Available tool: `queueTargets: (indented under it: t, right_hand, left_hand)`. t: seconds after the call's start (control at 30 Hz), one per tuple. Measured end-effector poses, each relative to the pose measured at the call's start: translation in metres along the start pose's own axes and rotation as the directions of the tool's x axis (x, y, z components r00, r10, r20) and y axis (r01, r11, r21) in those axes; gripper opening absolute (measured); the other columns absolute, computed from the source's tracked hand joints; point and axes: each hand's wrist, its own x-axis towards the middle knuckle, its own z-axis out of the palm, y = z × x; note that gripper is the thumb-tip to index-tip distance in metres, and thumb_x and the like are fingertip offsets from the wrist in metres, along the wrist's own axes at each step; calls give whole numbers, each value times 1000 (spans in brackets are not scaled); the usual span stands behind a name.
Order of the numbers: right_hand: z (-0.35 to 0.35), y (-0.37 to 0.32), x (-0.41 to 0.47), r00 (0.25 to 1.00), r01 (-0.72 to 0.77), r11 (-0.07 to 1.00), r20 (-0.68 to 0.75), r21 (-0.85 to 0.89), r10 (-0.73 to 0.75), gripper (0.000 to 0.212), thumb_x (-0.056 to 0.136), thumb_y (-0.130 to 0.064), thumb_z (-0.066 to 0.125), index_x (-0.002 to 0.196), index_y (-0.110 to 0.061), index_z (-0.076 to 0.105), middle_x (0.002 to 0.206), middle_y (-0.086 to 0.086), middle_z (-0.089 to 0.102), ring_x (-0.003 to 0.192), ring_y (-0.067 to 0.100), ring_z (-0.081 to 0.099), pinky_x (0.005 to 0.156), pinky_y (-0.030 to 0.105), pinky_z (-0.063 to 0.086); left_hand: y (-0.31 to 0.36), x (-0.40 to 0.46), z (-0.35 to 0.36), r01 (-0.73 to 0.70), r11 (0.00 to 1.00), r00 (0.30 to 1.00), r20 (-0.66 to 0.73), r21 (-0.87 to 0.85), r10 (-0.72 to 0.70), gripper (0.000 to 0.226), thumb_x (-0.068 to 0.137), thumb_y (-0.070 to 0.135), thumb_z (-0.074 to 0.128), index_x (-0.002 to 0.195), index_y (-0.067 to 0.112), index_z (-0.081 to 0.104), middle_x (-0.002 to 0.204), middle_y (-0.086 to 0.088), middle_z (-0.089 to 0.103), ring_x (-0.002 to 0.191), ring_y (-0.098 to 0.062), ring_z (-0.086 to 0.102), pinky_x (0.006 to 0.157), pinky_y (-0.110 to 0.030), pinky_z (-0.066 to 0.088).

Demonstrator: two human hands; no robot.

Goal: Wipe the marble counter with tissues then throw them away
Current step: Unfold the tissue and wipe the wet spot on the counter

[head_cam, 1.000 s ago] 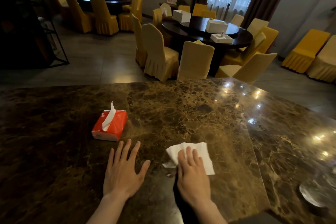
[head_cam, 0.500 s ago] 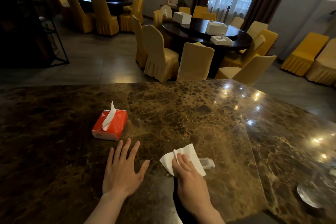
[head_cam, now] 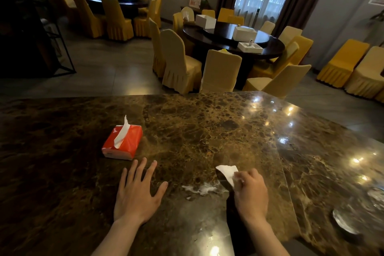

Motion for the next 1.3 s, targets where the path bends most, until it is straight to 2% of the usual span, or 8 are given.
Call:
queueTargets:
  t: [0.1,0.27,0.43,0.53,0.7,0.9,1.13,1.3]
  right_hand:
    - [8,-9,-9,981,106,987,175,-119,-84,15,81,1,74,81,-13,71,93,0,57,86,22,52,58,35,48]
    - [6,-19,-8,962,219,966,197,-140,-190,57,69,9,72,119,-19,69,112,8,56,96,29,52,65,42,56]
    - [-1,-1,0,974,137,969,206,-206,-94,27,82,-3,73,105,-17,77,103,1,58,98,24,50,69,37,51]
    - [-2,7,4,984,20,982,179,-188,15,31,90,-2,65,114,-16,74,109,2,60,103,24,48,75,35,50]
    - [11,-26,-18,949,220,969,256,-110,-186,37,94,-6,55,127,-20,65,128,-5,61,114,19,43,90,31,48]
    - [28,-61,-54,848,438,898,348,-33,-400,30,99,-19,56,129,-21,62,135,-5,58,117,22,48,80,35,56]
    - [12,-17,-32,974,149,975,196,-166,-116,28,99,-12,51,124,-21,60,126,-5,58,116,20,44,82,32,53]
    - [21,-51,-43,955,214,974,226,-70,-193,26,99,-12,53,123,-17,64,126,-1,60,119,21,45,90,34,49]
  left_hand:
    - [0,-1,0,-2,1000,1000,1,5,2,85,88,83,4,162,42,7,173,7,1,157,-15,-12,128,-44,-7]
    - [-1,1,1,-8,1000,1000,-9,-2,8,83,90,82,10,162,42,9,173,6,3,157,-15,-11,127,-42,-10]
    - [-3,2,5,-6,1000,1000,-20,-9,5,84,89,84,9,162,42,12,173,7,5,158,-15,-9,127,-43,-8]
    - [-4,3,6,-5,1000,1000,-18,-6,4,84,89,84,9,162,42,13,173,6,6,158,-15,-9,128,-44,-6]
    - [-3,3,8,-3,1000,1000,-14,4,3,86,87,84,6,162,42,12,173,7,5,157,-15,-11,128,-44,-6]
    - [-3,4,5,-8,1000,1000,4,30,8,88,86,85,3,162,41,10,173,6,4,158,-16,-10,129,-45,-4]
    - [-2,2,3,-6,1000,1000,12,26,6,87,87,84,4,162,40,9,173,4,4,157,-16,-11,128,-44,-5]
    - [1,3,0,5,1000,999,36,26,-5,87,87,84,6,162,40,9,173,5,6,158,-16,-9,128,-44,-4]
